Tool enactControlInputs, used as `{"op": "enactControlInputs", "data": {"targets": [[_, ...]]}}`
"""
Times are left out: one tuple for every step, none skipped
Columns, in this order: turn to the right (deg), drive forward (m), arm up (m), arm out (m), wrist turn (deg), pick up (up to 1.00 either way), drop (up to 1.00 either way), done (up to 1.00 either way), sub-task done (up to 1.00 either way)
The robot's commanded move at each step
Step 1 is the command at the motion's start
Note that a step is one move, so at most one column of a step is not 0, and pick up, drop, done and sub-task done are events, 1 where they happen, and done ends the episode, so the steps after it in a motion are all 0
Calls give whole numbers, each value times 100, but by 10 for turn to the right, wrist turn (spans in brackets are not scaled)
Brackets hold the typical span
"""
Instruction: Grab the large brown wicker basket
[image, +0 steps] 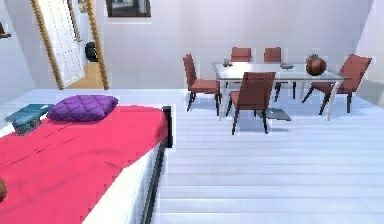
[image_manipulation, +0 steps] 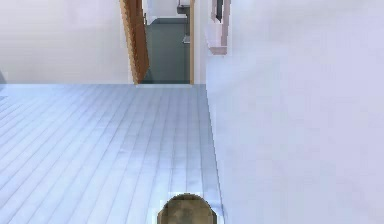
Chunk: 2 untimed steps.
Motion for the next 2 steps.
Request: {"op": "enactControlInputs", "data": {"targets": [[0,0,22,0,0,0,0,0,0],[0,0,0,16,0,0,0,0,0]]}}
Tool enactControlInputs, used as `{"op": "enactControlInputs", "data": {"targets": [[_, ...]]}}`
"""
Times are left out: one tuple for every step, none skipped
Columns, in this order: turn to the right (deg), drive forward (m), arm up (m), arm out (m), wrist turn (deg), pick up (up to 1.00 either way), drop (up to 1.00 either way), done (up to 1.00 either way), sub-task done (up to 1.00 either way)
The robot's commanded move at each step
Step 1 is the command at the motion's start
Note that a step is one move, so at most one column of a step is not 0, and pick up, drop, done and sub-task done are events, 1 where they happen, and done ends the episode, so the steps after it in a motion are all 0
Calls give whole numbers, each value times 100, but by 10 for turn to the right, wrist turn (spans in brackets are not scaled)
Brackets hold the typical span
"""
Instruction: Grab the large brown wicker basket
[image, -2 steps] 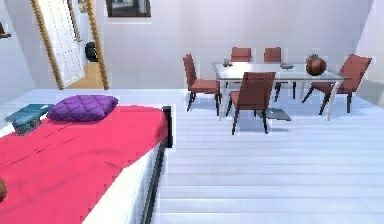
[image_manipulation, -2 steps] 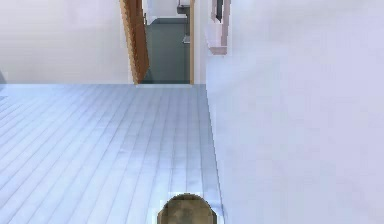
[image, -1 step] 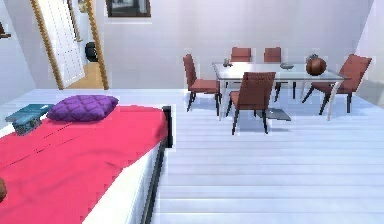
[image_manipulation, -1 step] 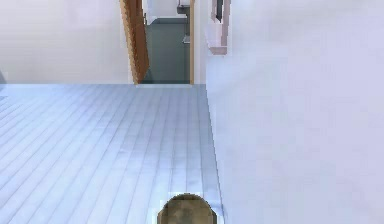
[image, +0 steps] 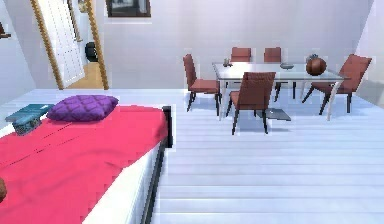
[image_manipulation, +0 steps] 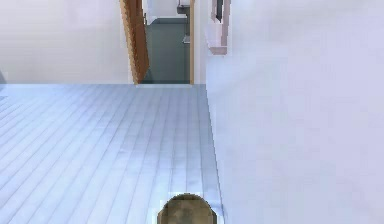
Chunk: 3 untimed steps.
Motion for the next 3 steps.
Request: {"op": "enactControlInputs", "data": {"targets": [[0,0,0,0,450,0,0,0,0],[0,0,0,0,450,0,0,0,0],[0,0,0,0,450,0,0,0,0]]}}
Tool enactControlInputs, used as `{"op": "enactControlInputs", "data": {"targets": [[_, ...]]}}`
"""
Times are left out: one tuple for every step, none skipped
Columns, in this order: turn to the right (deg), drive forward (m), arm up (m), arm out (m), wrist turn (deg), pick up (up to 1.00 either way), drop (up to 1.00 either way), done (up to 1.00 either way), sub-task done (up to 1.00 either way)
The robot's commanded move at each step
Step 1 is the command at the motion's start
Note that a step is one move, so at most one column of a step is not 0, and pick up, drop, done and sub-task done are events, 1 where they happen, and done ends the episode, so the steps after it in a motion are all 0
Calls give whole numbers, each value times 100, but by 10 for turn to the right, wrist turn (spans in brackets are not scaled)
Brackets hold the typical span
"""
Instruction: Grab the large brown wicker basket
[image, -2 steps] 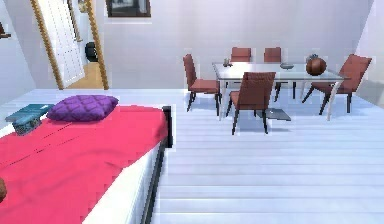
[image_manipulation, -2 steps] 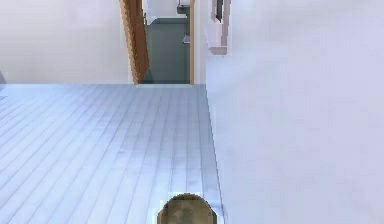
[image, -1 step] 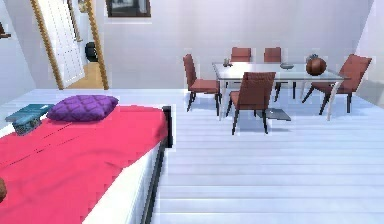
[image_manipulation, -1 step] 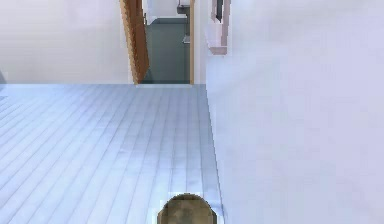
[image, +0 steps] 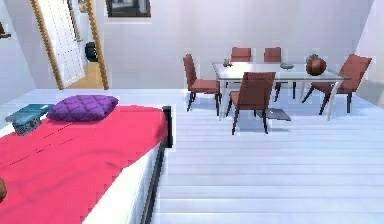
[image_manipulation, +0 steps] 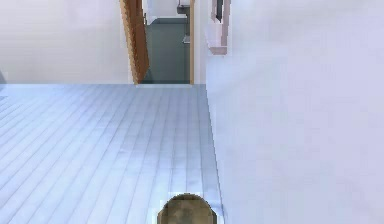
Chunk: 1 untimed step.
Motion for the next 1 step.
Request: {"op": "enactControlInputs", "data": {"targets": [[0,0,0,0,450,0,0,0,0]]}}
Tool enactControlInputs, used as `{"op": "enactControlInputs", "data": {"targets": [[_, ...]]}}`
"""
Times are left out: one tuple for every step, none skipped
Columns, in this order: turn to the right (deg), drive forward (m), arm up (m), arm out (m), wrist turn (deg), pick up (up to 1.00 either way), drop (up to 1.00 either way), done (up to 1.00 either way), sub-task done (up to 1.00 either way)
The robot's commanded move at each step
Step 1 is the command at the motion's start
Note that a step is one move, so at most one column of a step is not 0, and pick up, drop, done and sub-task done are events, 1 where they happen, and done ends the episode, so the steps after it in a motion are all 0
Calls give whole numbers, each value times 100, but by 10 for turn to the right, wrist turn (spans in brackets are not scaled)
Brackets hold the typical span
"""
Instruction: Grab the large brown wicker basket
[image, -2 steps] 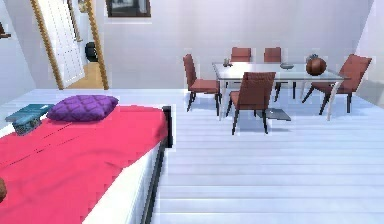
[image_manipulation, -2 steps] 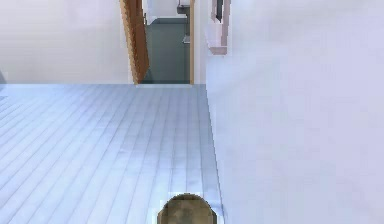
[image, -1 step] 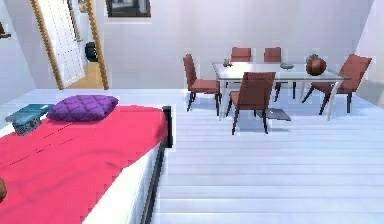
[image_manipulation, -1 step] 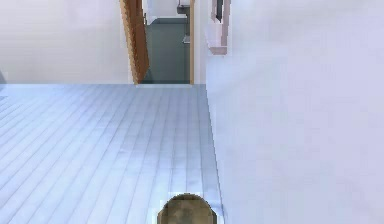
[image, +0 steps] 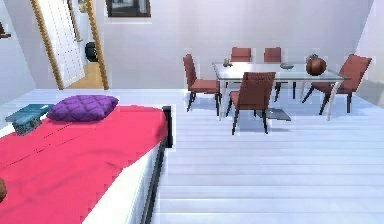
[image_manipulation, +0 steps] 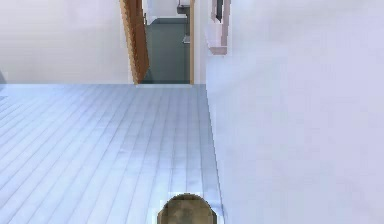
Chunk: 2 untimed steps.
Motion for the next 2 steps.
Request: {"op": "enactControlInputs", "data": {"targets": [[0,0,0,0,60,0,0,0,0],[0,0,-30,0,0,0,0,0,0]]}}
